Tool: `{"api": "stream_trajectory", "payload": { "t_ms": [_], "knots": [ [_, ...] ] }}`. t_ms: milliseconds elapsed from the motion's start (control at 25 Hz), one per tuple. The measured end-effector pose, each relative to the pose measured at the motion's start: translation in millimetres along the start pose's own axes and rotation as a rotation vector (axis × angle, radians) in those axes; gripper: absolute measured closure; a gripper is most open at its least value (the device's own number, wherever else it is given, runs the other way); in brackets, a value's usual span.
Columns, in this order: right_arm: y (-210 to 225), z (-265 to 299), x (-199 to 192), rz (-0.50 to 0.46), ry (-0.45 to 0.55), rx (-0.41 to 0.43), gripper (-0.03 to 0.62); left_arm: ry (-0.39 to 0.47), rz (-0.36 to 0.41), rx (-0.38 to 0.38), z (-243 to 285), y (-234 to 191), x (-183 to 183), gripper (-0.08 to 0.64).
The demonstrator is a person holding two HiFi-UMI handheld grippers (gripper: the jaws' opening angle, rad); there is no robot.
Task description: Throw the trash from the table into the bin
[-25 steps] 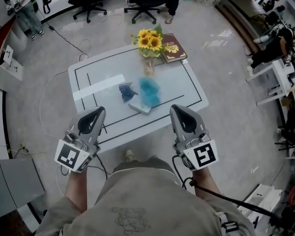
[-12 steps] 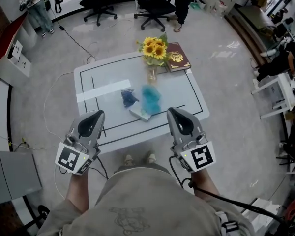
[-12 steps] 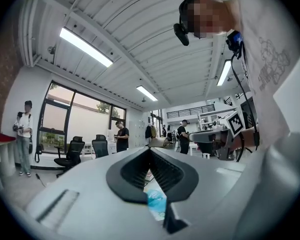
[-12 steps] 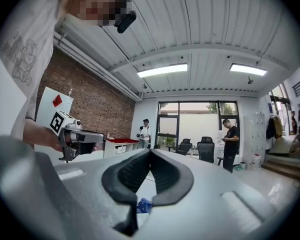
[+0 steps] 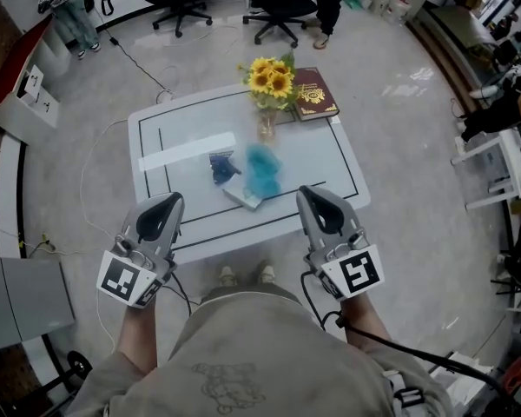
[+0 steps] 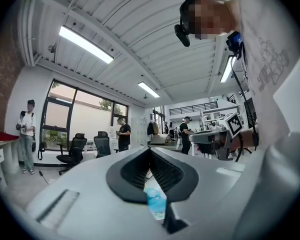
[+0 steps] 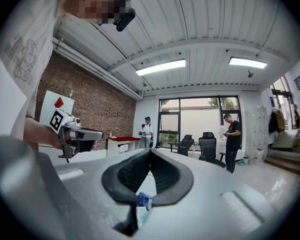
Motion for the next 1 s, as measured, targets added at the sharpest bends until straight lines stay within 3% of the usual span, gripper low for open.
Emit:
{"api": "stream_trajectory", "payload": {
  "t_ms": [440,640,1000],
  "knots": [
    [29,11,-8,0.018,-0.032,0.005,0.591,-0.024,0.005,-0.005,22,5,-7,0.569],
    [36,33,-21,0.004,-0.11,0.042,0.586,-0.06,-0.011,-0.012,36,0,-25,0.569],
    [47,80,-72,-0.056,-0.289,0.095,0.501,-0.136,-0.085,-0.053,69,-9,-69,0.569]
  ]
}}
Point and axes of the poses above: the fingertips, and each gripper's own axes: z forward along the fingers, y to its right, x out of its top, the point moved 1 cm from there along -z, backward along the fingers, and after that the axes turned 4 degrees about -y, right-handed, at the moved point
